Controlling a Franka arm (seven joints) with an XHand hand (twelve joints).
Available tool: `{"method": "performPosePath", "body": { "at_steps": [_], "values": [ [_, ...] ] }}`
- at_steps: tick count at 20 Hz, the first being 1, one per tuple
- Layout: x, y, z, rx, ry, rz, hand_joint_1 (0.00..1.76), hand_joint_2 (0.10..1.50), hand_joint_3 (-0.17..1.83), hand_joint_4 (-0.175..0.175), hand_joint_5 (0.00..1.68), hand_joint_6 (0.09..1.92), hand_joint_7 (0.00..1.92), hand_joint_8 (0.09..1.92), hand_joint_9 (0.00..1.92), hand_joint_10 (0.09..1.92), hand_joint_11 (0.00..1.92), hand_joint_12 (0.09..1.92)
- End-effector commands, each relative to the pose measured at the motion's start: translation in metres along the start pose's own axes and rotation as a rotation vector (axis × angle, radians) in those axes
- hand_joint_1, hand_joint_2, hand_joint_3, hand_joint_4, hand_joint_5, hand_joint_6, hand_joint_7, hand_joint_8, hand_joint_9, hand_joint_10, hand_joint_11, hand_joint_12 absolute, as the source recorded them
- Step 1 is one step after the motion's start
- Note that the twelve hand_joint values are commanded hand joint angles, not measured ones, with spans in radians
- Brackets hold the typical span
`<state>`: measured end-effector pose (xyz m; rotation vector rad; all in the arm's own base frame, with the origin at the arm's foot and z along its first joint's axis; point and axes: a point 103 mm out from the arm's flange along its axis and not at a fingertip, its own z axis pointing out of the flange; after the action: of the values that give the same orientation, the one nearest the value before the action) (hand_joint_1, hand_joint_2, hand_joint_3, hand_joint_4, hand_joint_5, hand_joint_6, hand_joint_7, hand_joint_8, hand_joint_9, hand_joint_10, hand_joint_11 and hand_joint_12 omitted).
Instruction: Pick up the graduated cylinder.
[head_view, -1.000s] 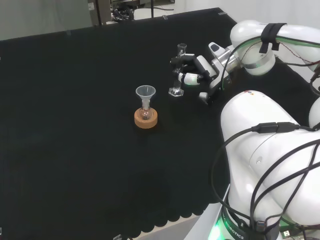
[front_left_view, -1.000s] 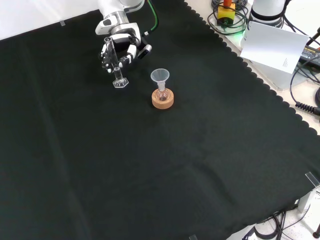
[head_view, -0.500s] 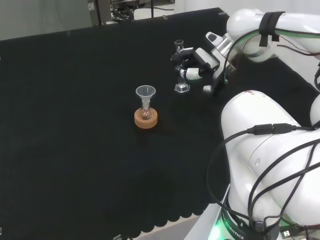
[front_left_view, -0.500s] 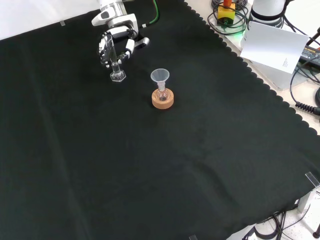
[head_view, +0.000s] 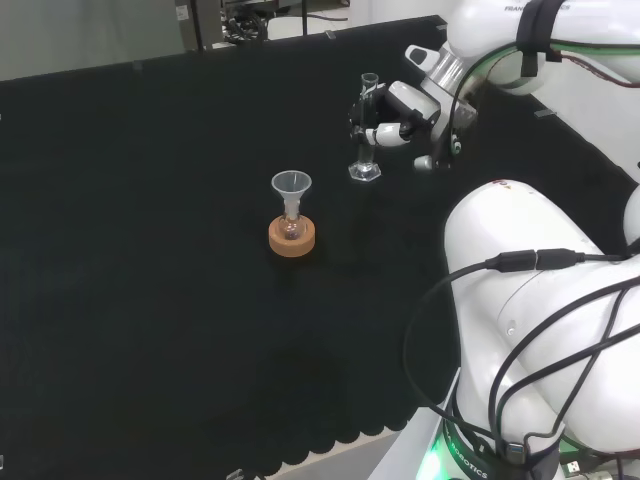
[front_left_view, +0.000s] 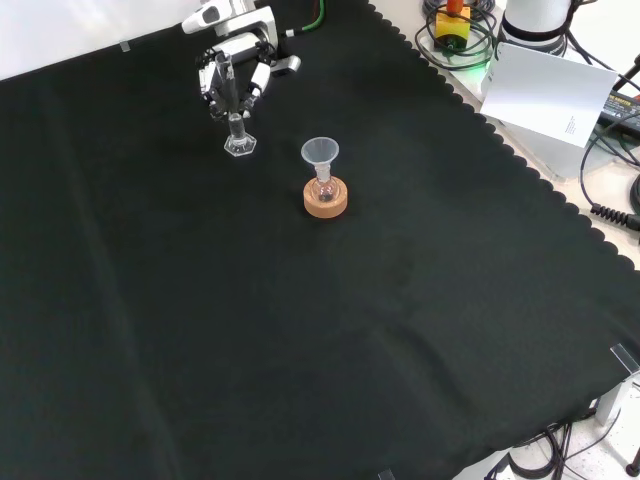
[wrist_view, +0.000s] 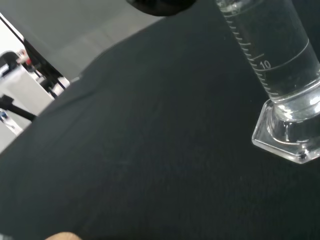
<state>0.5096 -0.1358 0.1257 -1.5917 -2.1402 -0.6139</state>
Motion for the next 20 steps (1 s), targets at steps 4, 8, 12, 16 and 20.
{"method": "performPosePath", "body": {
  "at_steps": [4,8,12,16,20],
  "values": [
    [0.034,-0.016,-0.015,0.112,-0.135,0.01,1.13,1.16,0.0,-0.145,0.91,1.11,1.11,0.46,1.4,0.09,1.23,0.81],
    [0.051,-0.023,-0.024,0.188,-0.187,0.021,1.13,1.16,0.0,-0.146,0.91,1.11,1.11,0.46,1.4,0.09,1.23,0.81],
    [0.07,-0.033,-0.029,0.271,-0.244,0.037,1.13,1.16,0.0,-0.147,0.91,1.11,1.11,0.46,1.4,0.09,1.23,0.81],
    [0.09,-0.053,-0.029,0.332,-0.301,0.067,1.13,1.16,0.0,-0.148,0.91,1.1,1.12,0.45,1.4,0.09,1.23,0.81],
    [0.11,-0.072,-0.028,0.378,-0.357,0.088,1.13,1.15,0.0,-0.152,0.92,1.09,1.13,0.44,1.41,0.09,1.24,0.8]
  ]
}}
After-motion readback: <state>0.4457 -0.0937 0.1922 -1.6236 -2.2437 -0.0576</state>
